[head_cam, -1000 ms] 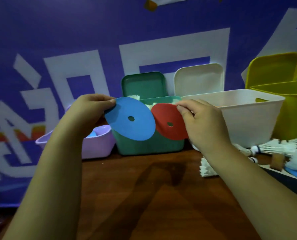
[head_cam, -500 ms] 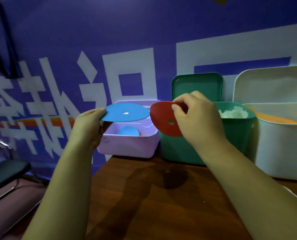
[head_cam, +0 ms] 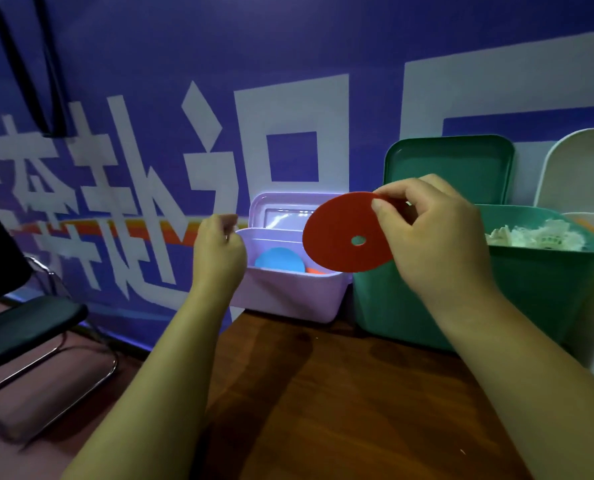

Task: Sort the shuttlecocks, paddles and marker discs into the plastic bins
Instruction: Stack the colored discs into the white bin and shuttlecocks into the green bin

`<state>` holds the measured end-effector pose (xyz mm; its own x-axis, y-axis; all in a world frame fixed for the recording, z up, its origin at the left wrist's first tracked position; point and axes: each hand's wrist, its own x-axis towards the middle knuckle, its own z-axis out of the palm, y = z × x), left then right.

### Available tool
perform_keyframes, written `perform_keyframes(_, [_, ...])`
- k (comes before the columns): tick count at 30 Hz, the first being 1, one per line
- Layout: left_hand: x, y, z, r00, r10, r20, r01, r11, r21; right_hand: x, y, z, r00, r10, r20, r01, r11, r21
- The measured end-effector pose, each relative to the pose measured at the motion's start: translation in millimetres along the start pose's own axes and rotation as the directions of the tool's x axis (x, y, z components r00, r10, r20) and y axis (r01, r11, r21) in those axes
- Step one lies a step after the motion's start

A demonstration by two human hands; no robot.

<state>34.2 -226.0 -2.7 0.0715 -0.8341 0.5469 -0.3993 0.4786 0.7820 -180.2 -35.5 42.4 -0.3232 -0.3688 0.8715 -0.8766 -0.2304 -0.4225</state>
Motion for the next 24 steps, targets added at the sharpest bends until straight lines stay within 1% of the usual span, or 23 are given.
perform_keyframes(2, [-6, 4, 0, 0.998, 0.037, 0.058, -0.03, 0.994, -0.109, -2, 1, 5, 1.0, -0.015, 0.001, 0.015, 0.999, 0.032])
perform_keyframes(4, [-14, 15, 1, 0.981, 0.031, 0.191, 0.024, 0.96, -0.28, -7, 2, 9, 0.999, -0.039, -0.001, 0.039, 0.998, 0.055])
perform_keyframes(5, [-19, 23, 2, 0.96, -0.002, 0.281, 0.107, 0.927, -0.359, -9, 2, 11, 0.999, -0.052, -0.003, 0.052, 0.996, 0.071])
perform_keyframes(6, [-23, 30, 4, 0.925, -0.057, 0.377, 0.221, 0.886, -0.409, -11, 2, 13, 0.998, -0.065, -0.003, 0.065, 0.994, 0.088])
perform_keyframes(7, [-27, 36, 5, 0.878, -0.114, 0.465, 0.332, 0.845, -0.419, -14, 2, 14, 0.997, -0.08, 0.002, 0.079, 0.991, 0.104])
perform_keyframes(8, [-30, 42, 6, 0.833, -0.147, 0.533, 0.409, 0.812, -0.415, -16, 2, 15, 0.995, -0.097, 0.01, 0.096, 0.989, 0.115])
perform_keyframes(9, [-33, 45, 6, 0.805, -0.148, 0.575, 0.447, 0.788, -0.424, -19, 2, 17, 0.993, -0.117, 0.022, 0.113, 0.986, 0.12])
perform_keyframes(10, [-35, 46, 6, 0.8, -0.121, 0.588, 0.456, 0.76, -0.464, -21, 2, 19, 0.99, -0.135, 0.034, 0.13, 0.984, 0.121])
perform_keyframes(12, [-35, 43, 0, 0.819, -0.039, 0.573, 0.439, 0.685, -0.581, -25, 2, 24, 0.985, -0.162, 0.057, 0.153, 0.98, 0.128])
perform_keyframes(13, [-34, 41, -4, 0.821, -0.02, 0.57, 0.439, 0.66, -0.609, -27, 3, 27, 0.983, -0.172, 0.067, 0.161, 0.977, 0.136])
perform_keyframes(14, [-31, 37, -7, 0.818, -0.016, 0.575, 0.436, 0.668, -0.603, -29, 3, 29, 0.981, -0.179, 0.073, 0.167, 0.975, 0.144])
perform_keyframes(15, [-29, 34, -9, 0.812, -0.019, 0.583, 0.42, 0.714, -0.561, -31, 3, 31, 0.981, -0.182, 0.073, 0.17, 0.974, 0.151])
perform_keyframes(17, [-31, 32, -10, 0.807, -0.043, 0.588, 0.361, 0.825, -0.435, -33, 3, 34, 0.981, -0.185, 0.051, 0.174, 0.97, 0.168])
perform_keyframes(18, [-32, 30, -10, 0.806, -0.071, 0.587, 0.348, 0.86, -0.374, -34, 3, 34, 0.982, -0.188, 0.033, 0.179, 0.967, 0.181])
perform_keyframes(19, [-33, 29, -10, 0.793, -0.111, 0.599, 0.367, 0.872, -0.325, -35, 3, 35, 0.981, -0.193, 0.015, 0.186, 0.963, 0.194])
perform_keyframes(20, [-32, 27, -11, 0.757, -0.144, 0.637, 0.407, 0.866, -0.289, -36, 2, 35, 0.98, -0.197, -0.001, 0.193, 0.959, 0.205])
perform_keyframes(22, [-31, 23, -13, 0.647, -0.166, 0.744, 0.477, 0.849, -0.225, -38, 1, 36, 0.978, -0.204, -0.031, 0.206, 0.954, 0.22])
perform_keyframes(23, [-32, 22, -12, 0.612, -0.157, 0.775, 0.492, 0.843, -0.218, -39, 1, 37, 0.978, -0.204, -0.043, 0.208, 0.953, 0.221])
perform_keyframes(24, [-32, 21, -11, 0.61, -0.137, 0.781, 0.498, 0.833, -0.243, -39, 1, 38, 0.978, -0.202, -0.051, 0.208, 0.954, 0.217])
